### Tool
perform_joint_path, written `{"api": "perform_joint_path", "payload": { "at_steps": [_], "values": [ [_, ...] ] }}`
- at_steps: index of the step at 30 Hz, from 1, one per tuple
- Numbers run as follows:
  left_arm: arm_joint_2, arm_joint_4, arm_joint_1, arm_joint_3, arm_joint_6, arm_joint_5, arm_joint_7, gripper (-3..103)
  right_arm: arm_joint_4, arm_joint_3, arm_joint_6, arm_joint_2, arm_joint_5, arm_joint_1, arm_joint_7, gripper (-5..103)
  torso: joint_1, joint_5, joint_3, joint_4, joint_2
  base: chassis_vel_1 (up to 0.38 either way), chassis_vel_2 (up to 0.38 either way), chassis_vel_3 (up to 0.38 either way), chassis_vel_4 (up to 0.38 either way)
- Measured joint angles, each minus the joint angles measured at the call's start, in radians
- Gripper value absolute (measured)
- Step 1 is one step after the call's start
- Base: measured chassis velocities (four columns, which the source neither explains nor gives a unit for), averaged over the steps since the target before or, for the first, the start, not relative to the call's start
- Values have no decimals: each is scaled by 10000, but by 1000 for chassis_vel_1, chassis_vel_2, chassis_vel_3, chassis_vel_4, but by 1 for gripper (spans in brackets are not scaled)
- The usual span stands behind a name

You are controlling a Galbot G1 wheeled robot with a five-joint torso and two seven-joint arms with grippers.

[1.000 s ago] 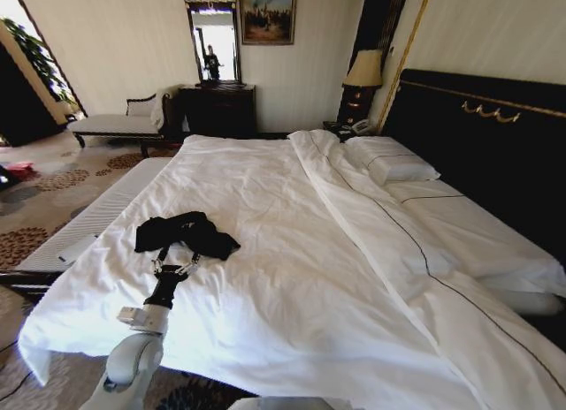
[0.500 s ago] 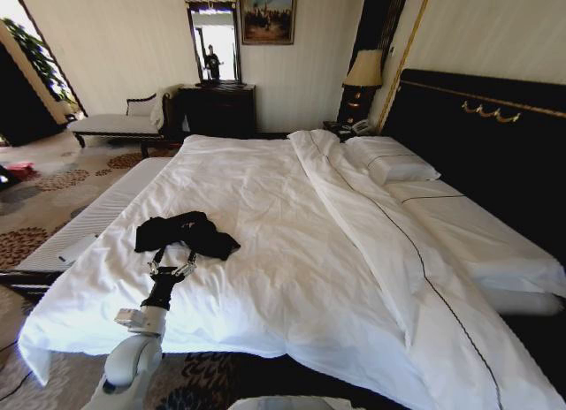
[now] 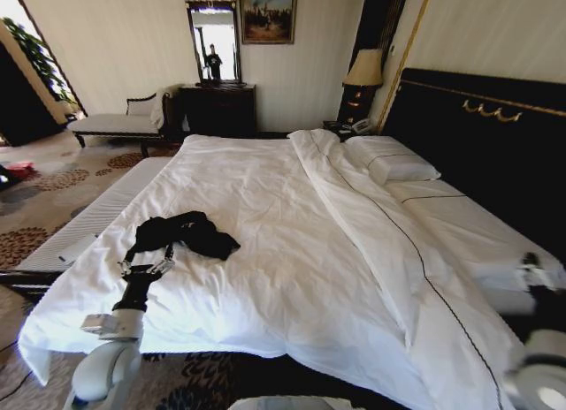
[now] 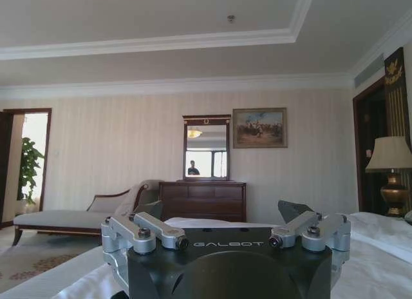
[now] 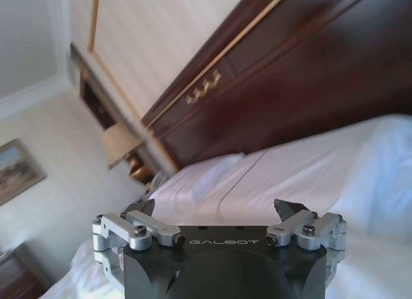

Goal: Fold the clothes on the bed.

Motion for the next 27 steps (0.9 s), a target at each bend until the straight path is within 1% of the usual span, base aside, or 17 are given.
{"api": "perform_joint_path", "payload": {
  "at_steps": [1,3,4,5,6,7,9,10,12,14,15,16,17,20,25,27],
  "values": [
    [0,0,0,0,0,0,0,100,0,0,0,0,0,0,0,100,0,0,0,0,0,0,0,0,0],
    [-31,-69,205,-243,35,9,-10,100,-352,-628,-22,-3,-241,345,4,100,1,1,1,4,-1,0,0,0,0],
    [-32,-69,288,-318,69,48,-16,100,-621,-937,-23,171,-306,456,160,100,1,0,1,0,-1,0,0,0,0],
    [-33,-57,307,-331,80,71,-16,100,-725,-1030,-23,259,-296,479,287,100,0,0,0,-6,-1,0,0,0,0],
    [-33,-57,307,-331,80,71,-16,100,-725,-1030,-23,259,-296,479,287,100,0,0,0,-6,-1,0,0,0,0],
    [-54,-41,350,-353,85,97,-16,100,-861,-1145,-23,355,-256,521,457,100,1,1,0,-17,0,0,0,0,0],
    [-218,-49,513,-465,86,158,-18,100,-1174,-1499,-23,519,-135,682,881,100,0,-2,0,-9,0,0,0,0,0],
    [-218,-49,513,-465,86,158,-18,100,-1174,-1499,-23,519,-135,682,881,100,0,-2,0,-9,0,0,0,0,0],
    [-373,-130,645,-578,86,210,-28,100,-1438,-1868,-58,693,-86,822,1391,100,0,0,0,-1,0,0,0,0,0],
    [-506,-212,691,-638,104,243,-42,100,-1707,-2186,-150,907,-16,953,2129,100,0,0,0,-4,-1,0,0,0,0],
    [-543,-220,694,-646,108,257,-44,100,-1817,-2268,-159,973,-32,982,2340,100,0,0,0,-5,-1,0,0,0,0],
    [-543,-220,694,-646,108,257,-44,100,-1817,-2268,-159,973,-32,982,2340,100,0,0,0,-5,-1,0,0,0,0],
    [-592,-224,699,-648,110,289,-46,100,-1971,-2338,-160,1045,-125,1015,2542,100,0,1,0,-5,-1,0,0,0,0],
    [-759,-226,716,-591,111,416,-48,100,-2727,-2400,-103,1178,-835,1103,3090,100,0,0,-1,-4,0,0,0,0,0],
    [-833,-218,699,-474,110,532,-48,100,-3411,-2347,44,1195,-1026,1102,3158,100,0,-1,-1,-5,0,0,0,0,0],
    [-837,-219,682,-419,110,575,-48,100,-3703,-2360,262,1222,-896,1126,2933,100,0,0,-1,-7,0,0,0,0,0]
  ]
}}
